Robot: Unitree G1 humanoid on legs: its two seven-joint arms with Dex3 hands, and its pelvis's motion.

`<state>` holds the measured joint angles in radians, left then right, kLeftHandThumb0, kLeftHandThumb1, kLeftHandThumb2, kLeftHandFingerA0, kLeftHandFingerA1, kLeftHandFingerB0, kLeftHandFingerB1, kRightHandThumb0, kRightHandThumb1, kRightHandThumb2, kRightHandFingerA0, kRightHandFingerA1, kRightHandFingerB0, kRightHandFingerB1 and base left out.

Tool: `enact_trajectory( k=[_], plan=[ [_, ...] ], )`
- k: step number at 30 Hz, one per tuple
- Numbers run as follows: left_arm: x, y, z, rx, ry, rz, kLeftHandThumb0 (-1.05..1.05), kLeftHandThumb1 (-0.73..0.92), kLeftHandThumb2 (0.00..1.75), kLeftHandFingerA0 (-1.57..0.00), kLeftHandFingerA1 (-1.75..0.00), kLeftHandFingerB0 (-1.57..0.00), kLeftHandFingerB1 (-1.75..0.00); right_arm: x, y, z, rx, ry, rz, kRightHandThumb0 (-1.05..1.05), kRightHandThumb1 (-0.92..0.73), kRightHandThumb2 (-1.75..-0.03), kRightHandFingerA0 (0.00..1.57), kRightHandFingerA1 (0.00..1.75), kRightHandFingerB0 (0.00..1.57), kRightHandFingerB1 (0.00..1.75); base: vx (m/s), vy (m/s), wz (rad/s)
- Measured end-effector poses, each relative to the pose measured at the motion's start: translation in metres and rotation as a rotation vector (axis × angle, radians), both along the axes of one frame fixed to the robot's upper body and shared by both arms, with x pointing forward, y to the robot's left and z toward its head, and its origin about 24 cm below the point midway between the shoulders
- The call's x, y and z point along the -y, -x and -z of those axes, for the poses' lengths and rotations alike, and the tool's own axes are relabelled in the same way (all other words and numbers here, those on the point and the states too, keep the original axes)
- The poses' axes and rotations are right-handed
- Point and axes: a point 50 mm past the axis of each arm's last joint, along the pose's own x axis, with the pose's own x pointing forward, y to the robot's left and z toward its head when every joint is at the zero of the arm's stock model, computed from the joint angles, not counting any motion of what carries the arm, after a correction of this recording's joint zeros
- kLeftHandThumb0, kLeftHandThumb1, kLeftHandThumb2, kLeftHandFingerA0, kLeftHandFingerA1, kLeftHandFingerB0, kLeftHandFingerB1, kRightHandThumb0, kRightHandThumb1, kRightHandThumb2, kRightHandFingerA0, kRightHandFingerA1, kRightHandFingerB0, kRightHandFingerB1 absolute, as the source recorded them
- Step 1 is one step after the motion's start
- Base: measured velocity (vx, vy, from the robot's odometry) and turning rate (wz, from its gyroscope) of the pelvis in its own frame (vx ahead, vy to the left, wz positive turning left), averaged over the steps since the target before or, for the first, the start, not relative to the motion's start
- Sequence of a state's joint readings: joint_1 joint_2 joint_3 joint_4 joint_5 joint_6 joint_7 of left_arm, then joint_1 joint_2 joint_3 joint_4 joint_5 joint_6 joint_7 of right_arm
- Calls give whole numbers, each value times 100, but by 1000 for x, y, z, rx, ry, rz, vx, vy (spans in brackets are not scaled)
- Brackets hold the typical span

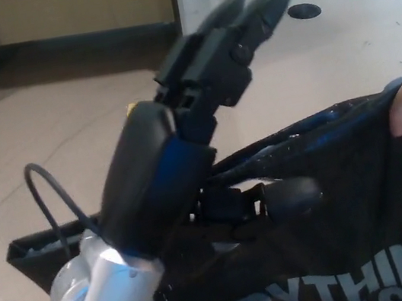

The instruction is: A person is holding a plastic bag and the robot extends its left hand to grab the bag by hooking its thumb into the holes at the top and brings its hand down by its side. Then it extends its arm again to hand the plastic bag back to the person.

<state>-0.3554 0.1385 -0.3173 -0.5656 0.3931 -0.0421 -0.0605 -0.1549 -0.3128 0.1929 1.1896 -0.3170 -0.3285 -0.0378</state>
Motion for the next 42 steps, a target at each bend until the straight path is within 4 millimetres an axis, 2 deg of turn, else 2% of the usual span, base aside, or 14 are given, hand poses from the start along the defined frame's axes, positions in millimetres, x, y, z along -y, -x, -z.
enact_trajectory(
  k=[1,2,4,5,13,16,20,21,29,30,32,33,38,42],
  plan=[
    [0,-1,1,-5,-6,-5,-71,43,85,-1,-21,-1,-17,0,0,0,-1,0,0,-27,-65,-60,65,58,56,40,0,0,0],
    [1,-3,3,-16,-18,-16,-78,56,58,-4,-27,0,-24,0,0,0,-2,1,0,-27,-65,-60,65,59,57,40,0,0,0],
    [1,-7,6,-33,-38,-35,-80,52,62,-3,-26,-2,-22,0,0,0,-4,1,0,-27,-65,-60,65,60,57,40,0,0,0],
    [1,-9,7,-40,-47,-42,-74,46,86,-3,-24,-2,-15,0,0,0,-4,1,-1,-27,-64,-59,66,60,58,40,0,0,0],
    [-2,-26,21,-108,-140,-115,-66,41,81,-3,-28,-3,-17,0,0,0,-7,1,-3,-26,-65,-60,64,48,55,40,0,0,0],
    [-6,-32,24,-119,-165,-149,-67,42,76,-8,-33,-8,-14,-1,-1,0,-6,0,-5,-25,-64,-59,66,53,56,40,0,0,0],
    [-12,-36,29,-119,-212,-196,-58,39,68,-9,-40,-5,-23,-1,0,0,-8,1,-11,-26,-65,-60,66,51,58,41,0,0,0],
    [-13,-37,30,-120,-220,-203,-30,27,84,0,-48,0,-49,-1,1,1,-11,1,-11,-25,-65,-59,64,46,56,40,0,0,0],
    [-18,-47,38,-115,-287,-284,-29,28,84,0,-47,0,-48,-2,1,1,-12,-2,-14,-26,-66,-60,66,52,57,40,0,0,0],
    [-19,-49,38,-113,-292,-294,-53,40,63,-17,-39,-8,-33,-2,0,1,-12,-2,-14,-25,-66,-60,66,61,58,40,0,0,0],
    [-19,-51,39,-108,-294,-306,-55,42,66,-20,-41,-11,-35,-2,0,0,-10,-2,-16,-26,-66,-60,66,57,57,40,0,0,0],
    [-19,-52,40,-104,-290,-312,-55,43,68,-21,-42,-12,-35,-2,-1,0,-10,-1,-18,-26,-66,-60,66,48,56,40,0,0,0],
    [-15,-59,42,-85,-245,-345,-54,43,69,-28,-44,-17,-37,-3,-3,-1,-5,0,-26,-25,-65,-60,67,57,56,40,0,0,0],
    [-10,-61,43,-53,-219,-364,-54,43,69,-28,-44,-17,-37,-4,-4,-1,-2,0,-27,-25,-65,-60,66,49,55,40,0,0,0]
  ],
)
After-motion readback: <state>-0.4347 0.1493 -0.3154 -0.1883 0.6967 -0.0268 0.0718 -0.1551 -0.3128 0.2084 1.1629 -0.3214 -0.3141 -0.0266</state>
